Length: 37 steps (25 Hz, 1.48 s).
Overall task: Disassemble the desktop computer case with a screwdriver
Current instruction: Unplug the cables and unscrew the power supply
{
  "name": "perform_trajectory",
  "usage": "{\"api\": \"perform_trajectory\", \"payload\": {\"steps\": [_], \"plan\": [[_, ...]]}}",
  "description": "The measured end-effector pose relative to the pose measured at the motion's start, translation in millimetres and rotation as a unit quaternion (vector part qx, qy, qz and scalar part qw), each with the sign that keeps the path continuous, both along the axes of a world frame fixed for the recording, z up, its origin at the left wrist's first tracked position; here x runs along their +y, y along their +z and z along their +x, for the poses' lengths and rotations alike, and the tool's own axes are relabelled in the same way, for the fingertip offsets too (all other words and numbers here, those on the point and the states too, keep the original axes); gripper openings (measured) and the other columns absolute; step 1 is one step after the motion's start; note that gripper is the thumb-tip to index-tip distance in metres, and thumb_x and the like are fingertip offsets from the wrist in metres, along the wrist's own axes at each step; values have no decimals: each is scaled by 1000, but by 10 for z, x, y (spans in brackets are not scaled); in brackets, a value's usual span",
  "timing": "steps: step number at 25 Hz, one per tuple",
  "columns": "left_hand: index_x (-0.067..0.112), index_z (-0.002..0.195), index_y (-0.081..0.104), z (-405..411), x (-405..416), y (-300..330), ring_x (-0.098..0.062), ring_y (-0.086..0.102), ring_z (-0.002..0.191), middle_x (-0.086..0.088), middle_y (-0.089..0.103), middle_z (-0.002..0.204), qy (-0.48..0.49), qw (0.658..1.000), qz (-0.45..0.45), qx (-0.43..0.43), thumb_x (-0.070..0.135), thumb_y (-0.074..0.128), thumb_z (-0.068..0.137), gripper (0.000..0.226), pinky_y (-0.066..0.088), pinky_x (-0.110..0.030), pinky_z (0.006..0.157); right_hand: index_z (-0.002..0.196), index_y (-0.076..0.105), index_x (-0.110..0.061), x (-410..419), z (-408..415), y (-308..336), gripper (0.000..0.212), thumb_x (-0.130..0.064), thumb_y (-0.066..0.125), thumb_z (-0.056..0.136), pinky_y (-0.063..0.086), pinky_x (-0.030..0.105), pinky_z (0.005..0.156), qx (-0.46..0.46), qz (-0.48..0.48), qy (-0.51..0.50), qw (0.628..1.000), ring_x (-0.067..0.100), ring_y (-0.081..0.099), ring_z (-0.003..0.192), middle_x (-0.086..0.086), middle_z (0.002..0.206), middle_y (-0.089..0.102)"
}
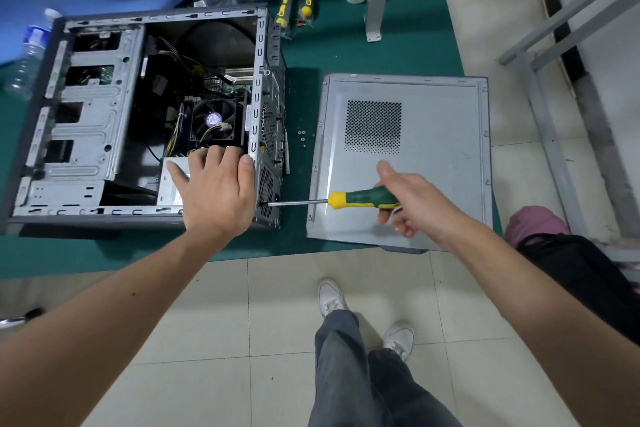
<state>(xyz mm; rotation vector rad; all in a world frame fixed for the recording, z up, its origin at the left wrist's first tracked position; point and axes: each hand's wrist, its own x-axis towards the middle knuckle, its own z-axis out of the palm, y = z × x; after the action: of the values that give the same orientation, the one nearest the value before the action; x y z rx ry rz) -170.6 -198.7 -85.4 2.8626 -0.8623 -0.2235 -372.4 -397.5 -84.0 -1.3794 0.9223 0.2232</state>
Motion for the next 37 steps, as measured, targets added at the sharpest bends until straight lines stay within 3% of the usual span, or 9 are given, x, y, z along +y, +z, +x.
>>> {"api": "perform_trajectory", "payload": {"steps": [6,9,12,15,18,23,28,33,37], "plan": [[22,93,47,6,5,-4,-30,38,118,2,49,103,0,1000,0,2,43,13,99,40,12,-65,111,88,64,-20,21,-70,-115,25,5,64,86,46,21,63,-155,123,-118,973,11,51,67,-5,82,57],[21,93,47,7,-1,-5,-30,38,119,0,51,105,1,1000,1,2,43,13,99,41,12,-65,111,93,65,-17,61,-75,-102,4,-16,68,90,54,26,64,-108,95,-86,986,12,54,65,-3,79,60],[23,90,44,10,6,-3,-30,39,119,1,50,103,1,1000,-4,3,43,13,99,38,12,-66,111,92,62,-10,54,-58,-94,43,-51,50,96,40,23,42,18,13,5,1000,14,43,46,4,68,61],[25,89,39,8,9,0,-31,39,118,4,46,101,0,1000,-9,1,43,13,99,33,12,-66,111,89,59,-14,40,-61,-111,12,-23,59,96,38,21,48,-70,30,-50,996,10,44,51,5,76,56],[26,89,40,7,3,-6,-30,39,118,3,48,101,-1,1000,-8,-1,44,13,99,34,14,-66,110,90,60,-21,29,-100,-130,36,11,70,75,45,19,64,-180,77,-75,978,11,54,72,-1,89,58],[28,88,37,6,14,-15,-29,39,118,8,41,99,-4,1000,-17,-3,44,13,98,31,14,-66,110,92,61,-14,49,-59,-80,29,-42,55,96,44,22,51,-18,5,10,1000,10,50,54,3,77,61],[28,88,37,9,15,-22,-29,39,117,6,44,100,-3,1000,-17,-3,44,14,99,31,14,-67,110,95,61,-24,42,-135,-121,23,-4,69,85,45,18,68,-133,18,-42,990,8,53,70,-4,90,56],[27,88,38,7,11,-21,-29,39,118,4,48,102,-3,1000,-14,1,44,13,98,32,12,-66,111,94,60,-22,93,-76,-93,23,-45,55,96,49,24,56,-20,-14,5,1000,10,54,59,-15,77,63],[26,88,40,14,8,-23,-30,39,119,1,51,104,0,1000,-7,3,44,12,98,35,12,-66,111,94,61,-23,97,-85,-104,12,-12,61,93,43,20,63,-96,-22,-51,994,10,51,67,-3,88,58]]}}
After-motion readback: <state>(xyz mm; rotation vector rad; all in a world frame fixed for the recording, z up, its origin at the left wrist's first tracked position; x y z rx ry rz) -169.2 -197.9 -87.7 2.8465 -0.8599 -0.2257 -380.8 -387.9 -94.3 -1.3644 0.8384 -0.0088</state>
